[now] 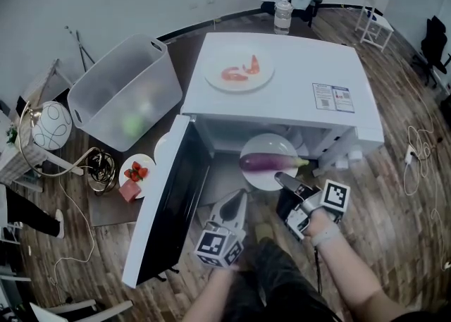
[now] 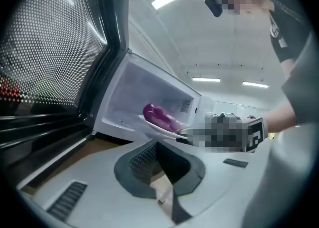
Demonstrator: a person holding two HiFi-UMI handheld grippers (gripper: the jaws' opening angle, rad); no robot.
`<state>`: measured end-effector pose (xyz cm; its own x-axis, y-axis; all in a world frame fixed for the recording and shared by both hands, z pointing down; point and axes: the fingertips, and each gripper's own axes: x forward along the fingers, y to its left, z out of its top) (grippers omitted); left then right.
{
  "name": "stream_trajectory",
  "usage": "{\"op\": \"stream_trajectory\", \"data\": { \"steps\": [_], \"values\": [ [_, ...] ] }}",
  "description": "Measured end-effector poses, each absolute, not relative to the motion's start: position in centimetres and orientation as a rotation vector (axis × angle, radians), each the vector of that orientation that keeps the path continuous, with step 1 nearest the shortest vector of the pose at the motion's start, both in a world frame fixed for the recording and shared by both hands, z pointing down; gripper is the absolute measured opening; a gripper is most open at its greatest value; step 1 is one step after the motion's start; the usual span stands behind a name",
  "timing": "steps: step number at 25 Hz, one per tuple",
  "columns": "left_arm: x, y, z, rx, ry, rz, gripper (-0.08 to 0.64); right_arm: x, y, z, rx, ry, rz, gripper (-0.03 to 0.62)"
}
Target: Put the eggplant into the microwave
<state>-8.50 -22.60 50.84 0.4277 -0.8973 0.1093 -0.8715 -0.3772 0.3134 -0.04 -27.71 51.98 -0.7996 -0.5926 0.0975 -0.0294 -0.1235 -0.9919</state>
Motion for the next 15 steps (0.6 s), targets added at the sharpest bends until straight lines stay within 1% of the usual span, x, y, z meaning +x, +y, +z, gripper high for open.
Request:
{"op": "stream_trajectory", "data": {
  "steps": [15],
  "values": [
    [-6.1, -25.1, 51.2, 2.402, -1.467, -0.109, -0.006, -0.8, -30.2, 53.4, -0.751, 1.744, -1.976, 0.023]
  ]
}}
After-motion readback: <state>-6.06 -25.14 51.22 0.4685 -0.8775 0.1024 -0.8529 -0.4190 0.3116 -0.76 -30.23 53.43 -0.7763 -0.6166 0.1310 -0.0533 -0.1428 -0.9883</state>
